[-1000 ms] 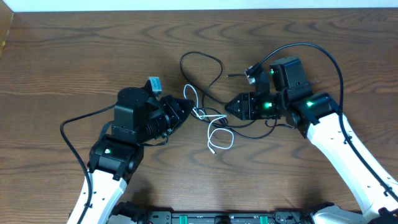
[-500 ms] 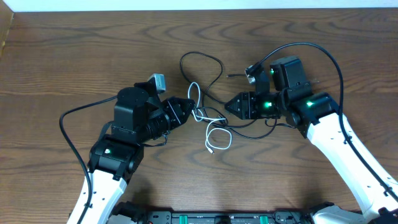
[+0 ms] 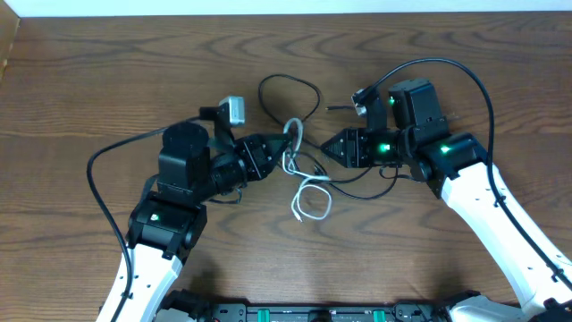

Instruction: Untangle cables

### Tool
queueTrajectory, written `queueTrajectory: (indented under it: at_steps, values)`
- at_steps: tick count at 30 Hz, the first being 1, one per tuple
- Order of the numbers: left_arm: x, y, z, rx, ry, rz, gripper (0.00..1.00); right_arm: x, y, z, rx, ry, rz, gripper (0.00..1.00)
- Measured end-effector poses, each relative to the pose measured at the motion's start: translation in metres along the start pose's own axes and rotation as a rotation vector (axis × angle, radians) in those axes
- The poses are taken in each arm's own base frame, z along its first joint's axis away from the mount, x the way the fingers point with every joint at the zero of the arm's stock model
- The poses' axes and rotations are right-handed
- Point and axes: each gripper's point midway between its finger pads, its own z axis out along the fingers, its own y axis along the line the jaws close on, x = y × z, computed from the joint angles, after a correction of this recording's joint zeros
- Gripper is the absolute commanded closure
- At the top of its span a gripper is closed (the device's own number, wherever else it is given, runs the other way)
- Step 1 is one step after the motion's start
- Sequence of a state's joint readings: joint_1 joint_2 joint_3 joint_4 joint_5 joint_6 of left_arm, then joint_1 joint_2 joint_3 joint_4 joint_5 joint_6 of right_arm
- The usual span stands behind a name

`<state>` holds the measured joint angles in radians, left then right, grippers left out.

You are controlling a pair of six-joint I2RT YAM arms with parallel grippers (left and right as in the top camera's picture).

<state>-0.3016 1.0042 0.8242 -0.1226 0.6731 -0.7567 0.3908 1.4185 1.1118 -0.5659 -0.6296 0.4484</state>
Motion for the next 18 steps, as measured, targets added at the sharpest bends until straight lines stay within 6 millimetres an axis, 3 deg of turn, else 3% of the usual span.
queueTrajectory:
  at_steps: [2, 6, 11, 12, 13, 14, 17, 18]
  values:
    - [0.000, -0.014, 0.000, 0.068, 0.015, 0.033, 0.93, -0.001, 0.001, 0.000, -0.003, -0.005, -0.006, 0.63]
    - [0.006, -0.020, -0.001, 0.102, 0.050, 0.035, 0.92, -0.003, 0.008, 0.006, -0.020, -0.011, -0.035, 0.61]
    - [0.009, -0.022, -0.002, 0.115, 0.065, 0.031, 0.93, -0.005, 0.016, 0.039, -0.019, -0.016, -0.104, 0.64]
    - [0.009, -0.023, -0.002, 0.118, 0.068, 0.030, 0.93, -0.010, 0.019, 0.050, -0.029, -0.033, -0.133, 0.75]
    - [0.010, -0.023, -0.002, 0.118, 0.069, 0.030, 0.92, -0.012, 0.021, 0.056, -0.034, -0.040, -0.147, 0.93]
    - [0.010, -0.023, -0.002, 0.120, 0.071, 0.026, 0.93, -0.014, 0.022, 0.068, -0.027, -0.057, -0.184, 0.99]
    - [0.010, -0.023, -0.002, 0.119, 0.072, 0.016, 0.93, -0.023, 0.003, 0.088, 0.112, -0.118, -0.216, 0.99]
    - [0.010, -0.023, -0.002, 0.120, 0.071, 0.012, 0.93, -0.030, -0.013, 0.090, 0.201, -0.159, -0.217, 0.99]
